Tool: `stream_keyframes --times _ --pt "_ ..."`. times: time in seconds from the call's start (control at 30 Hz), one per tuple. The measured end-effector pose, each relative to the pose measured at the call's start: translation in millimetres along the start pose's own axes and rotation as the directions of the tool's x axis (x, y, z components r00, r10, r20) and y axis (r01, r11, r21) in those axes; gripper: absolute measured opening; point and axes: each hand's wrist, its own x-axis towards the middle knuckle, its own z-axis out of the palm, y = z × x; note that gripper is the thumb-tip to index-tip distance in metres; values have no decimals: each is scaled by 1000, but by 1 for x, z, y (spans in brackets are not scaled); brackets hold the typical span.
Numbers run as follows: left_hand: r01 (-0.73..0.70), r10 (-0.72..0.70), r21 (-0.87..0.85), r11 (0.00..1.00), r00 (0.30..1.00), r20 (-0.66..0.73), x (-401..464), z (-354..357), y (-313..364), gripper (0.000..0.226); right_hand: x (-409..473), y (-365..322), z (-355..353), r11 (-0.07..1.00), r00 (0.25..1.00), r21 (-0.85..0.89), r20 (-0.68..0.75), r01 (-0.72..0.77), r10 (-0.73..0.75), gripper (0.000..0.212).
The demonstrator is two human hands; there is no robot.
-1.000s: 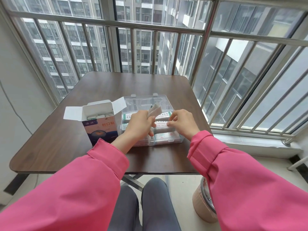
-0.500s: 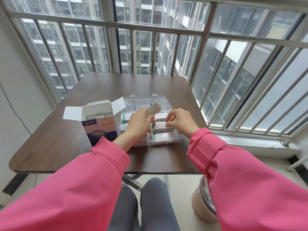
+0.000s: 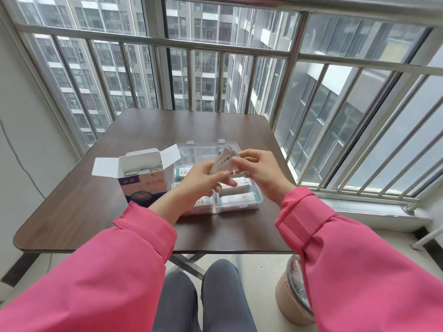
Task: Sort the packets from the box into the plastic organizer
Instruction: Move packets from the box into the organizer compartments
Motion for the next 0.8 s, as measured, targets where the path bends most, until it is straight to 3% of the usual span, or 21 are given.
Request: stream_keyframes --times 0.13,0.43,0.63,0.7,0.77,0.8 --pt "24 -24 -6 1000 1000 -10 -1 0 1 27 -2 -2 0 1000 1000 6 -14 -1 1 11" --pt "-61 39 -112 992 981 -188 1 0 0 17 -2 1 -9 997 994 -39 -90 -71 67 7" --pt "-116 170 163 980 916 -364 9 -1 -2 21 16 8 -24 973 992 220 -88 -72 94 11" --pt "-143 239 255 956 883 -403 12 1 0 23 24 10 -26 984 992 162 -86 -74 89 11" --pt "-154 276 297 942 862 -426 15 2 2 25 32 12 -26 998 996 -30 -78 -55 53 4" --pt "-154 280 306 940 859 -429 17 3 2 26 36 14 -25 989 997 -139 -71 -44 34 11"
